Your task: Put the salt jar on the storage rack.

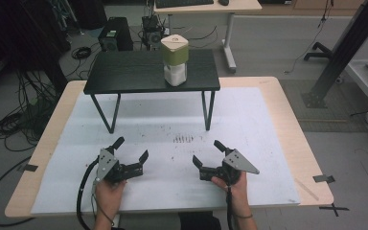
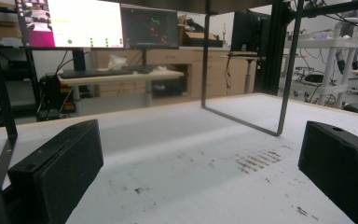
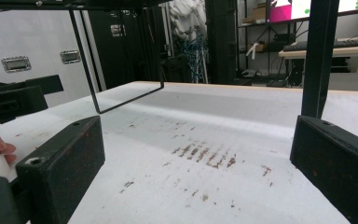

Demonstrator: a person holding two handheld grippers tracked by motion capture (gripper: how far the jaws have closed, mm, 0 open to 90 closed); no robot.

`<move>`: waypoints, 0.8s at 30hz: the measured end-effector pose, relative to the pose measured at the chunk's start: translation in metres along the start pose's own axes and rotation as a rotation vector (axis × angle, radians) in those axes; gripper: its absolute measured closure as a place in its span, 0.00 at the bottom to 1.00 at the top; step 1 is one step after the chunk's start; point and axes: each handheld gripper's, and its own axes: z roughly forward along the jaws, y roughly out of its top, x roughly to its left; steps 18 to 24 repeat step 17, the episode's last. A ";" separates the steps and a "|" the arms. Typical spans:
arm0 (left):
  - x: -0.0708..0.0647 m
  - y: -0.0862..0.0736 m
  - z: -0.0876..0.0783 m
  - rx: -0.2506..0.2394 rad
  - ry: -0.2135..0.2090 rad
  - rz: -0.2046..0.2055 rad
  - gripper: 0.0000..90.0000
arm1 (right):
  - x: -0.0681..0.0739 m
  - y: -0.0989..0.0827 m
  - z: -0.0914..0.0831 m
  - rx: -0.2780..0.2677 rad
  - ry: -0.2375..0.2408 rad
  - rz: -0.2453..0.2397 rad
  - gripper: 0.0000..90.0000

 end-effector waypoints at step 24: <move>0.000 0.000 0.000 0.000 0.000 0.000 0.00 | -0.001 -0.006 0.000 -0.005 0.003 0.016 0.03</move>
